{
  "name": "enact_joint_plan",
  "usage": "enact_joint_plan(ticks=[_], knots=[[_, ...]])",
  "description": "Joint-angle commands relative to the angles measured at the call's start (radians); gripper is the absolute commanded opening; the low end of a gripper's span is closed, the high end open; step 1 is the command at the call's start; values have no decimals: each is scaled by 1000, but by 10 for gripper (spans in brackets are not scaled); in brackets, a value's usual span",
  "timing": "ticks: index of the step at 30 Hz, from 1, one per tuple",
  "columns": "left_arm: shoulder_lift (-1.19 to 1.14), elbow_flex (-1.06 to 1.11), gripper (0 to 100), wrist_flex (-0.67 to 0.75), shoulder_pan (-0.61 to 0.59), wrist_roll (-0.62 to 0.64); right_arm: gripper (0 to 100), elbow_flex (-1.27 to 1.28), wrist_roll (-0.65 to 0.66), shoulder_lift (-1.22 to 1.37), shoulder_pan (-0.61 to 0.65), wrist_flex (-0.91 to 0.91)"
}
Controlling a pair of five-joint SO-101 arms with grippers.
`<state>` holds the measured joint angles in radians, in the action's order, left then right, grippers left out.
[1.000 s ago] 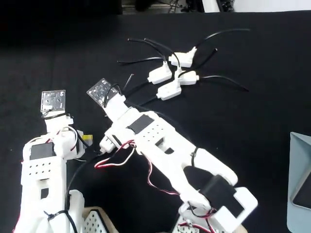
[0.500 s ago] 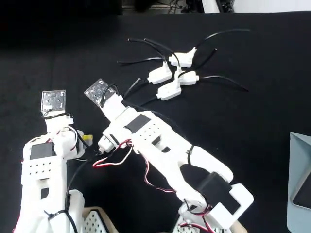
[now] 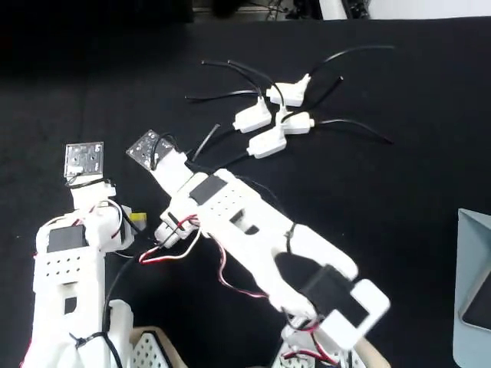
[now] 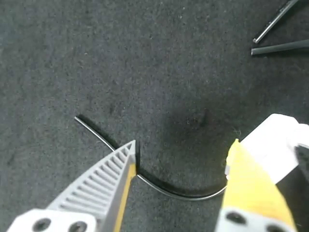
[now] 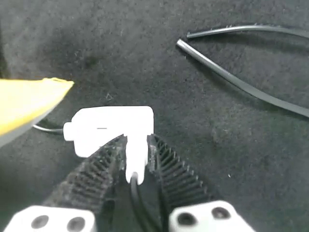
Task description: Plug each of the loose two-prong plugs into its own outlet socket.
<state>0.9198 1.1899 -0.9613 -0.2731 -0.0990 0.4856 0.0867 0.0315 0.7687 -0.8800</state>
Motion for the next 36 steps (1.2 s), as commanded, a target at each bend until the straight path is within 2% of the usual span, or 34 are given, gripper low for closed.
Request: enact_joint_plan(ticks=[1,13,23,30,36], knots=[[18,-5,296,17,-10,8,13,-70,-5,39,15,-20],[18,-5,296,15,-10,6,12,-71,-5,153,-20,-11],[18,-8,296,20,-73,6,12,-176,41,159,-308,58],[18,-7,296,20,-77,8,17,-191,103,160,-489,192],[18,-8,300,21,-70,8,159,-191,100,111,-489,121]])
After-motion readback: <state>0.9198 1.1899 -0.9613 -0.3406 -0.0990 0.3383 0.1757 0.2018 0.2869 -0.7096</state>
